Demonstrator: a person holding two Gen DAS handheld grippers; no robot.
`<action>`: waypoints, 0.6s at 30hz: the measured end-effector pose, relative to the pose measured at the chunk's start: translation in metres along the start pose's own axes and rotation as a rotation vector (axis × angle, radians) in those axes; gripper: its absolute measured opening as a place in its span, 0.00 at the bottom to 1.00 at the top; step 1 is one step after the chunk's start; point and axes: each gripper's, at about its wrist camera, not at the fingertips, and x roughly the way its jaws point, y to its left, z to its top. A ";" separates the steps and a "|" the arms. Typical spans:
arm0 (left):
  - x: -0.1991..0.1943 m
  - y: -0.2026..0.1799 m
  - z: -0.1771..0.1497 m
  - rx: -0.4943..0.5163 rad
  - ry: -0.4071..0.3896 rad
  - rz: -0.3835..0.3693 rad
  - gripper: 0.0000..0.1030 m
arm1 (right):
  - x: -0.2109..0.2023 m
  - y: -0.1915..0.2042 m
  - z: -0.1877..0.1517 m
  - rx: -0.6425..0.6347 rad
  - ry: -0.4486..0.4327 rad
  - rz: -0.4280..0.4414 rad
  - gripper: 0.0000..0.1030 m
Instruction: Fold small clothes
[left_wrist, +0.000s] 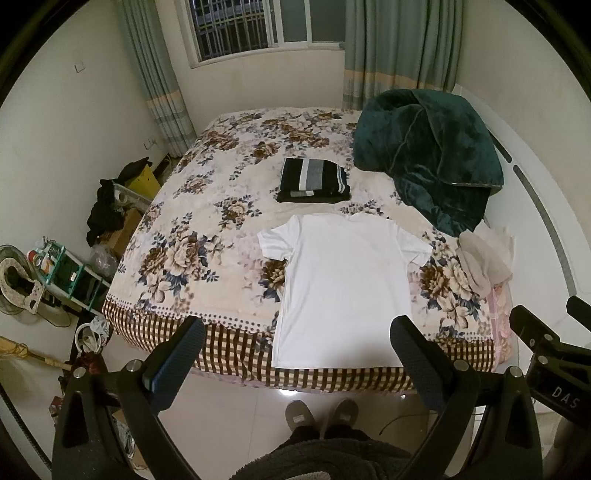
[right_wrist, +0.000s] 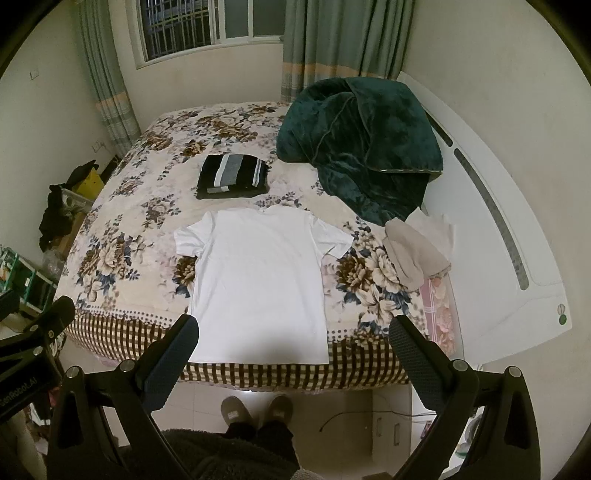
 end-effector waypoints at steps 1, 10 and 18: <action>0.000 0.000 0.001 0.001 -0.001 0.000 0.99 | -0.002 0.002 0.002 0.001 -0.001 -0.001 1.00; -0.001 0.000 0.001 -0.005 -0.009 -0.002 0.99 | -0.010 -0.001 0.007 -0.009 -0.006 0.003 1.00; -0.002 -0.001 0.005 -0.008 -0.014 -0.005 0.99 | -0.011 0.002 0.006 -0.008 -0.012 -0.002 1.00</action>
